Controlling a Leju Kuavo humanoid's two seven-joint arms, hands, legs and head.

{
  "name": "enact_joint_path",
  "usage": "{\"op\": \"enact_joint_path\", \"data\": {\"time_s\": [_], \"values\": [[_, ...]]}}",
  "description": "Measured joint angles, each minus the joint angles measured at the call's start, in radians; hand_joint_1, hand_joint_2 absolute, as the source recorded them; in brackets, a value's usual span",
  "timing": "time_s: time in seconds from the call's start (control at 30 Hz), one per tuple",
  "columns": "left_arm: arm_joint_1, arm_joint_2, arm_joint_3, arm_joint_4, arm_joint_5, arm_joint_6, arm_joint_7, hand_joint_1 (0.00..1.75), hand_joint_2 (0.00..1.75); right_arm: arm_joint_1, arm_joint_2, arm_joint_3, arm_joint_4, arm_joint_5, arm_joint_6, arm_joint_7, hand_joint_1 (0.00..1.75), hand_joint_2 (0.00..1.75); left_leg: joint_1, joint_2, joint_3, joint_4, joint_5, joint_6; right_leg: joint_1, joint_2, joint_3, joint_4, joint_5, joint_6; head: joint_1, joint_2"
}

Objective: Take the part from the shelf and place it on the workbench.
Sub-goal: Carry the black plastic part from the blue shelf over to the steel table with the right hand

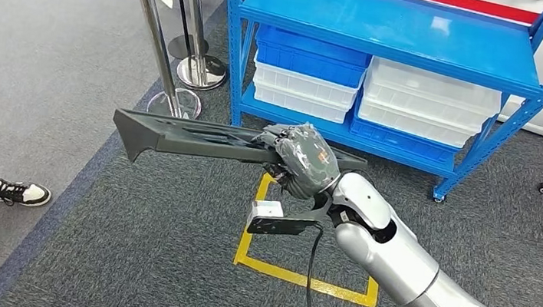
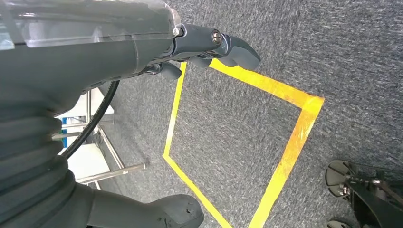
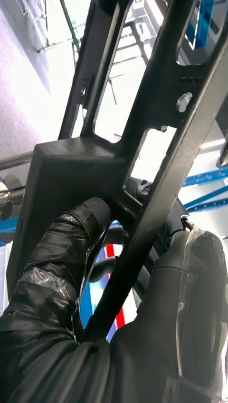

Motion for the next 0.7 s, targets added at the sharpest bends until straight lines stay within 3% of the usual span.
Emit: {"op": "enact_joint_path", "data": {"time_s": [0.07, 0.17, 0.2, 0.23, 0.27, 0.3, 0.37, 0.43, 0.53, 0.6, 0.67, 0.7], "values": [[0.000, -0.001, 0.000, 0.000, 0.000, 0.000, 0.000, 0.00, 1.75, 0.000, -0.004, -0.001, -0.007, 0.001, 0.000, 0.000, 1.75, 1.75, 0.006, 0.002, 0.009, -0.019, 0.011, 0.010, 0.002, 0.001, -0.019, 0.047, -0.036, 0.004, 0.000, 0.000], [0.000, -0.001, 0.000, 0.000, 0.001, 0.000, 0.000, 0.00, 1.75, 0.006, -0.010, -0.001, -0.011, 0.001, 0.001, 0.000, 1.75, 1.75, 0.007, 0.003, 0.011, -0.023, 0.015, 0.015, 0.002, 0.001, -0.102, 0.228, -0.129, 0.007, 0.000, 0.000], [0.000, -0.001, 0.001, 0.000, 0.001, 0.000, 0.000, 0.00, 1.75, 0.009, -0.012, -0.001, -0.012, 0.002, 0.001, 0.001, 1.75, 1.75, 0.007, 0.001, 0.010, -0.023, 0.014, 0.015, 0.001, 0.001, -0.120, 0.265, -0.137, 0.008, 0.000, 0.000], [0.001, -0.001, 0.001, 0.000, 0.001, 0.000, 0.000, 0.00, 1.75, 0.012, -0.013, -0.001, -0.012, 0.002, 0.002, 0.001, 1.75, 1.75, 0.007, -0.004, 0.010, -0.021, 0.014, 0.013, -0.001, 0.001, -0.119, 0.264, -0.126, 0.009, 0.000, 0.000], [0.001, -0.002, 0.001, 0.000, 0.001, -0.001, 0.000, 0.00, 1.75, 0.013, -0.014, -0.001, -0.012, 0.002, 0.002, 0.002, 1.75, 1.75, 0.008, -0.009, 0.010, -0.018, 0.013, 0.010, -0.004, 0.003, -0.097, 0.223, -0.098, 0.010, 0.000, 0.000], [0.001, -0.002, 0.001, 0.000, 0.001, -0.001, 0.001, 0.00, 1.75, 0.013, -0.015, -0.001, -0.012, 0.002, 0.002, 0.002, 1.75, 1.75, 0.008, -0.016, 0.009, -0.013, 0.010, 0.005, -0.007, 0.011, -0.058, 0.153, -0.063, 0.011, 0.000, 0.000], [-0.002, -0.002, 0.002, 0.000, 0.000, -0.001, 0.002, 0.00, 1.75, 0.011, -0.016, -0.002, -0.013, 0.003, 0.002, 0.003, 1.75, 1.75, 0.007, -0.027, 0.003, 0.001, 0.005, -0.006, -0.008, 0.034, 0.004, 0.038, -0.024, 0.007, 0.000, 0.000], [-0.003, -0.002, 0.002, 0.000, 0.000, -0.001, 0.001, 0.00, 1.75, 0.009, -0.019, -0.005, -0.014, 0.005, 0.003, 0.005, 1.75, 1.75, 0.007, -0.037, -0.004, 0.007, 0.004, -0.019, -0.003, 0.039, 0.017, 0.010, -0.021, -0.003, 0.000, 0.000], [-0.001, 0.000, 0.004, 0.000, -0.002, 0.002, -0.003, 0.00, 1.75, 0.006, -0.021, -0.013, -0.016, 0.006, 0.005, 0.008, 1.75, 1.75, 0.008, -0.041, -0.015, 0.018, -0.002, -0.035, -0.007, 0.012, 0.018, 0.002, -0.014, -0.023, 0.000, 0.000], [0.000, 0.000, 0.005, 0.000, -0.004, 0.003, -0.004, 0.00, 1.75, 0.004, -0.023, -0.018, -0.018, 0.007, 0.006, 0.009, 1.75, 1.75, 0.012, -0.018, -0.050, 0.100, -0.050, -0.047, -0.010, -0.007, 0.020, -0.002, -0.013, -0.034, 0.000, 0.000], [0.000, 0.000, 0.005, 0.000, -0.007, 0.003, -0.005, 0.00, 1.75, 0.005, -0.025, -0.021, -0.020, 0.008, 0.008, 0.010, 1.75, 1.75, 0.020, 0.003, -0.113, 0.236, -0.114, -0.059, -0.007, -0.026, 0.020, -0.002, -0.014, -0.038, 0.000, 0.000], [0.000, 0.000, 0.006, 0.000, -0.007, 0.003, -0.005, 0.00, 1.75, 0.005, -0.025, -0.021, -0.020, 0.008, 0.010, 0.011, 1.75, 1.75, 0.023, 0.007, -0.135, 0.283, -0.129, -0.063, -0.006, -0.036, 0.021, -0.001, -0.015, -0.039, 0.000, 0.000]]}}
